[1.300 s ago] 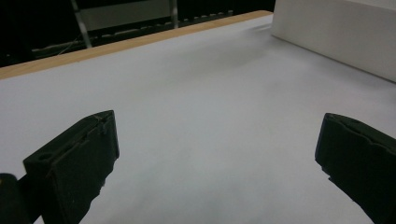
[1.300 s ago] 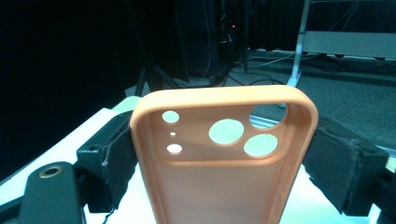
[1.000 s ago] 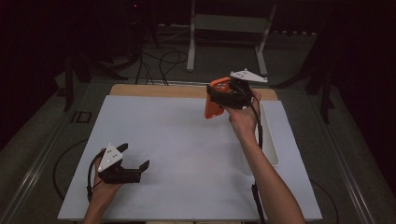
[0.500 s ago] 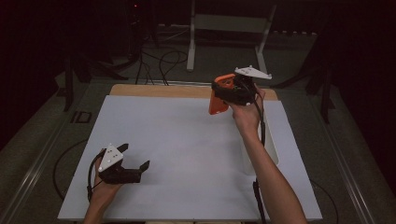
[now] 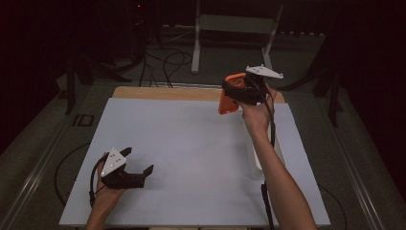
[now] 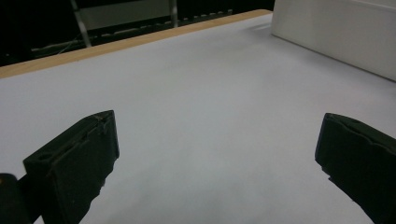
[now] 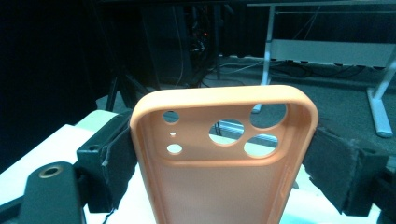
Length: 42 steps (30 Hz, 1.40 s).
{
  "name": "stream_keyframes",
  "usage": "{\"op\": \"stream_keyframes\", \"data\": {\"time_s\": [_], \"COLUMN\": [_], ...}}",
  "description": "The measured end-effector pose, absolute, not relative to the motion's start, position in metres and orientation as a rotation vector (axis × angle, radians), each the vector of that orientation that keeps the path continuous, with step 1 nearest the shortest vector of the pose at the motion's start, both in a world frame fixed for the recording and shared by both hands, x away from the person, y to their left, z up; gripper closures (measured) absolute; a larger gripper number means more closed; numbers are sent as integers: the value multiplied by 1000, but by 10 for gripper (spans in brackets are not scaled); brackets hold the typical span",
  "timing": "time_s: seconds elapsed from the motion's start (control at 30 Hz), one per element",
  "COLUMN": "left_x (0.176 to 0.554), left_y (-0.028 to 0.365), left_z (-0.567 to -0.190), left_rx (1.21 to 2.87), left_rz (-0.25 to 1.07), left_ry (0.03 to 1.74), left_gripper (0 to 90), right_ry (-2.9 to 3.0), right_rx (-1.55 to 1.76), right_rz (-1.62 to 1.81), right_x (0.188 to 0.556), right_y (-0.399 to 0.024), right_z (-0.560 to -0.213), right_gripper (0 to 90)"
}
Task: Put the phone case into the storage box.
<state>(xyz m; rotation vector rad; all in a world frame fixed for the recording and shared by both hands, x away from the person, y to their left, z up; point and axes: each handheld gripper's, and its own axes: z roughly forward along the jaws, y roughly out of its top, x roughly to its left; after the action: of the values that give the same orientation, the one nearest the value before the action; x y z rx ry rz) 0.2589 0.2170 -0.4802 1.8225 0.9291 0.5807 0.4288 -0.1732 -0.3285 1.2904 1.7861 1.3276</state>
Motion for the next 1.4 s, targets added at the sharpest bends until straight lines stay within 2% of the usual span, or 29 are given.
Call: {"op": "stream_keyframes", "data": {"time_s": [1.4], "left_x": [258], "left_y": [217], "left_z": [-480], "left_rx": [1820], "left_rz": [585], "left_ry": [935], "left_gripper": [4], "right_ry": [1677], "right_rx": [1371], "right_rz": [1238], "right_x": [437], "right_y": [-206], "right_z": [-330], "right_gripper": [163]}}
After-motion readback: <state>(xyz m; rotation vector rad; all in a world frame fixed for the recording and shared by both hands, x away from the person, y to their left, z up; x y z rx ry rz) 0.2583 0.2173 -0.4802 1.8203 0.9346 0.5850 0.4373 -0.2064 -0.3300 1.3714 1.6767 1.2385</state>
